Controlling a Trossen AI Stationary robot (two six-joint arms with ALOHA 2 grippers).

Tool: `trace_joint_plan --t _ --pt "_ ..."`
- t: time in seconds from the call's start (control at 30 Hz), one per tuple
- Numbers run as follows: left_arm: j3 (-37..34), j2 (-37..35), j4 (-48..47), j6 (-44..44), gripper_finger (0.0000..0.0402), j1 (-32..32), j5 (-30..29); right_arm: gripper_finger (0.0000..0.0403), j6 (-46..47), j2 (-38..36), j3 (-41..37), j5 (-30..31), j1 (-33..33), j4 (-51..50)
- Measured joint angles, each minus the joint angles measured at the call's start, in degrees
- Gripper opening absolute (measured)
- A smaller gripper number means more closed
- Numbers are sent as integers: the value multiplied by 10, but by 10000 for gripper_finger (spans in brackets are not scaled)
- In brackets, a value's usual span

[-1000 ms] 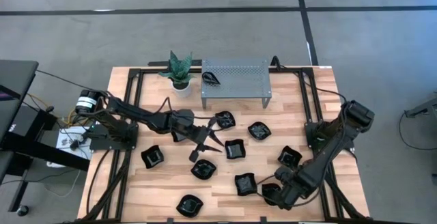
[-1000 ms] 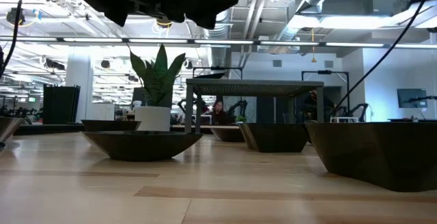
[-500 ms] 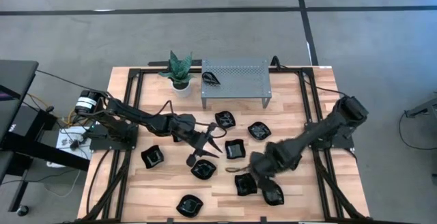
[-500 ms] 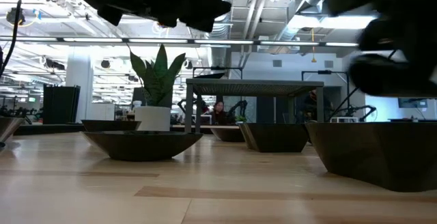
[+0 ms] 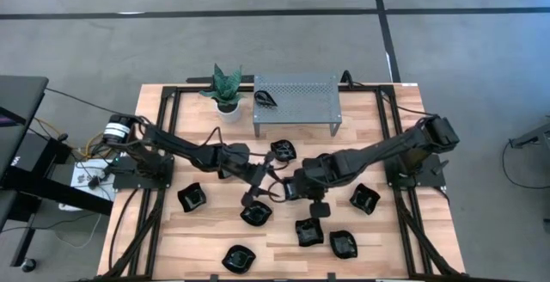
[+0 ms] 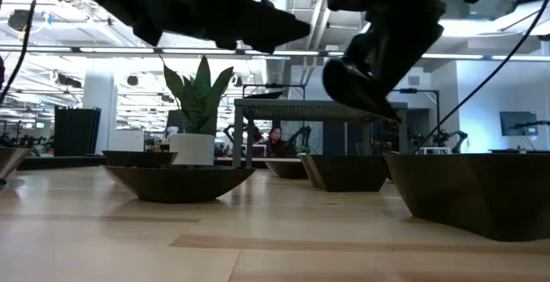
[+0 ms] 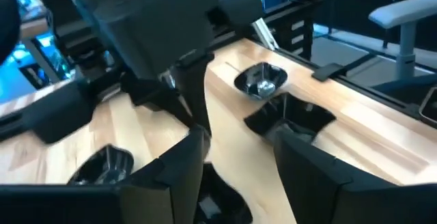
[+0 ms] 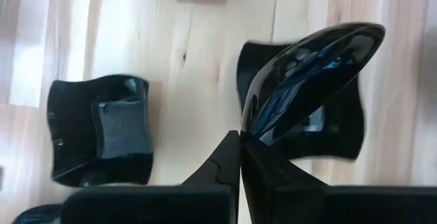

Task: Pick & Place Mini shaped plates
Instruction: Stack the drop-shaped plate on top of the drop-shaped plate on the shelf

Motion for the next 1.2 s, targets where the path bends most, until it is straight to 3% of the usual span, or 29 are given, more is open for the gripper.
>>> trace_joint_plan --t 0.2,0.47,0.87,1.03,1.2 --pt "0 31 58 0 173 4 -51 1 -30 0 0 0 -7 14" --pt "23 64 56 -2 151 15 -52 1 -56 0 0 0 -7 28" --pt "34 51 57 -6 149 4 -38 1 53 0 0 -1 -34 1" --pt "34 69 56 -1 149 0 -38 2 140 1 20 0 -46 1" --pt "34 66 55 0 149 3 -79 2 258 1 45 6 -52 -3"
